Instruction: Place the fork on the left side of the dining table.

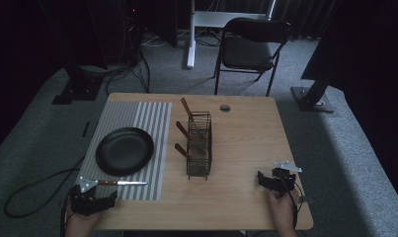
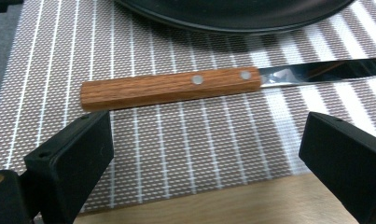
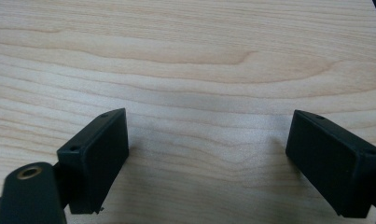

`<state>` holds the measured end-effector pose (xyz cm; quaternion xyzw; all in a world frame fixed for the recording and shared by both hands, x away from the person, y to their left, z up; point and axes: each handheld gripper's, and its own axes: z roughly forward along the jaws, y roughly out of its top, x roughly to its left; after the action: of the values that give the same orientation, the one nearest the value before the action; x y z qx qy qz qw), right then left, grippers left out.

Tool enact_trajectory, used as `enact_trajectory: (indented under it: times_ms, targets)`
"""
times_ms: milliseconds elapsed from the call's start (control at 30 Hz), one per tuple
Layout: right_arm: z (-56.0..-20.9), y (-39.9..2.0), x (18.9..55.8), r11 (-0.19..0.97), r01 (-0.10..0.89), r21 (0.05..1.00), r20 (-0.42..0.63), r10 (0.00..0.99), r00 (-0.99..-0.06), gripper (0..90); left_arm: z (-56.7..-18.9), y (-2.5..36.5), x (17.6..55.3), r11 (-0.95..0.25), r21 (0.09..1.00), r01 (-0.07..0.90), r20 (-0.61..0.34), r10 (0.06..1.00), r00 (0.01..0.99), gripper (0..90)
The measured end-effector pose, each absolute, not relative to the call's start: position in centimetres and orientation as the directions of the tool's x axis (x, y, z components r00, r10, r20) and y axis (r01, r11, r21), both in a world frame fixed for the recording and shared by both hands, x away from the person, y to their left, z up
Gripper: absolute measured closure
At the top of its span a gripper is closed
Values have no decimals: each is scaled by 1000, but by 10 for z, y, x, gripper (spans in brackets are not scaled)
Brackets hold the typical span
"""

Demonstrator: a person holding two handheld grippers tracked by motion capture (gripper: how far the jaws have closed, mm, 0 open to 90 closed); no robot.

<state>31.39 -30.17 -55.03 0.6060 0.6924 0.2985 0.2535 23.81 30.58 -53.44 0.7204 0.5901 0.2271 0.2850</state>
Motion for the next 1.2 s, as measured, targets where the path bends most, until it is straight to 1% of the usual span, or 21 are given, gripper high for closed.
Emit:
enact_trajectory:
  times_ms: [233, 300, 433, 467, 500, 633, 800, 900, 1200]
  targets:
    - [-550, -302, 314, 87, 688, 721, 11, 991, -137, 127, -529, 293, 239, -179, 676, 714, -3, 969, 246, 32]
    - [-550, -302, 314, 87, 688, 721, 11, 991, -137, 127, -524, 287, 240, -198, 689, 698, -9, 959, 282, 32]
    - [-550, -302, 314, 88, 688, 721, 10, 991, -137, 128, -518, 284, 240, -193, 704, 683, -42, 950, 311, 32]
    - [-550, -302, 314, 86, 688, 721, 11, 991, -136, 128, -515, 283, 241, -173, 712, 680, -77, 944, 320, 32]
    - [-550, -301, 314, 85, 688, 721, 11, 991, -135, 128, -513, 282, 242, -171, 714, 679, -83, 942, 325, 32]
    - [-550, -301, 314, 84, 688, 721, 11, 991, -133, 128, -509, 278, 245, -179, 715, 675, -82, 939, 335, 32]
    - [-550, -301, 314, 83, 688, 721, 12, 991, -131, 128, -505, 267, 253, -222, 711, 667, -52, 930, 365, 32]
    - [-550, -301, 314, 81, 688, 721, 12, 992, -129, 128, -503, 265, 256, -215, 715, 665, -73, 924, 376, 33]
    - [-550, -300, 314, 79, 689, 721, 12, 992, -127, 128, -493, 257, 267, -244, 718, 651, -55, 913, 403, 33]
